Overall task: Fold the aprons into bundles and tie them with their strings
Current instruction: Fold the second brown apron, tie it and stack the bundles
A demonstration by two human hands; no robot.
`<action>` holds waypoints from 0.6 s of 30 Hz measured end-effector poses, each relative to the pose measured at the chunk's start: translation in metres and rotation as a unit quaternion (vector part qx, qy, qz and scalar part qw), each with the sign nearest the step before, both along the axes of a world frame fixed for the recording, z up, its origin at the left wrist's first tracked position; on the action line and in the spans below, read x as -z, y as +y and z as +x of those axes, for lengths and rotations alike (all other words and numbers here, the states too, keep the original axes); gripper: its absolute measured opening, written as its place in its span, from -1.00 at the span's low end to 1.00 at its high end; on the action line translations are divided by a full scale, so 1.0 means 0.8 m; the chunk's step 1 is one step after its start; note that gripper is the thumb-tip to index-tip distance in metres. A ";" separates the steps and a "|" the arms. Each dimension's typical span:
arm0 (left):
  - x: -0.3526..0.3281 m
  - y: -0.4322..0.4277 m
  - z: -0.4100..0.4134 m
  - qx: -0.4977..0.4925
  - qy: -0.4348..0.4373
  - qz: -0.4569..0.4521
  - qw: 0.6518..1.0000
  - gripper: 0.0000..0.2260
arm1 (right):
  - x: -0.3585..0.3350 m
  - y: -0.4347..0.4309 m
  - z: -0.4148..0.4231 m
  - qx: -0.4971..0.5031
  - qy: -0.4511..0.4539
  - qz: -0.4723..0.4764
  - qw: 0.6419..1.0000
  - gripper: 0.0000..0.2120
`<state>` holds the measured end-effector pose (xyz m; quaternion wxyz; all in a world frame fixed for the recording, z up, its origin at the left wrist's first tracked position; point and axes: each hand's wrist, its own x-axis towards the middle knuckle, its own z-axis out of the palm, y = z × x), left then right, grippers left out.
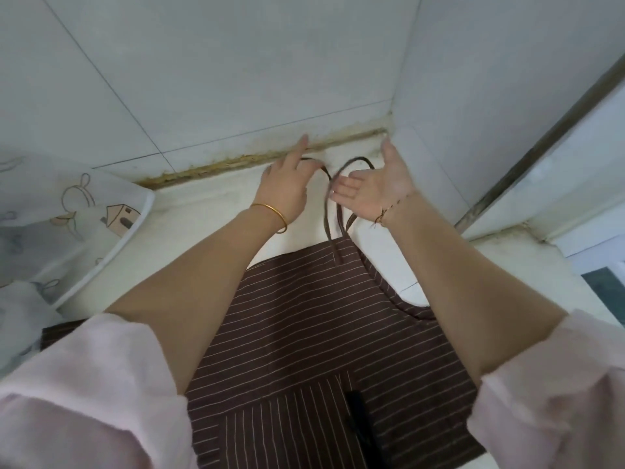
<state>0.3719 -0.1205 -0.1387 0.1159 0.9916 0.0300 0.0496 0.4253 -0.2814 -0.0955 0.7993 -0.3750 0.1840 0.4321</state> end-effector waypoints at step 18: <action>0.038 0.044 -0.124 -0.131 0.197 -0.090 0.967 -0.72 | 0.070 0.002 -0.115 -0.195 -0.507 -0.632 0.552 -0.76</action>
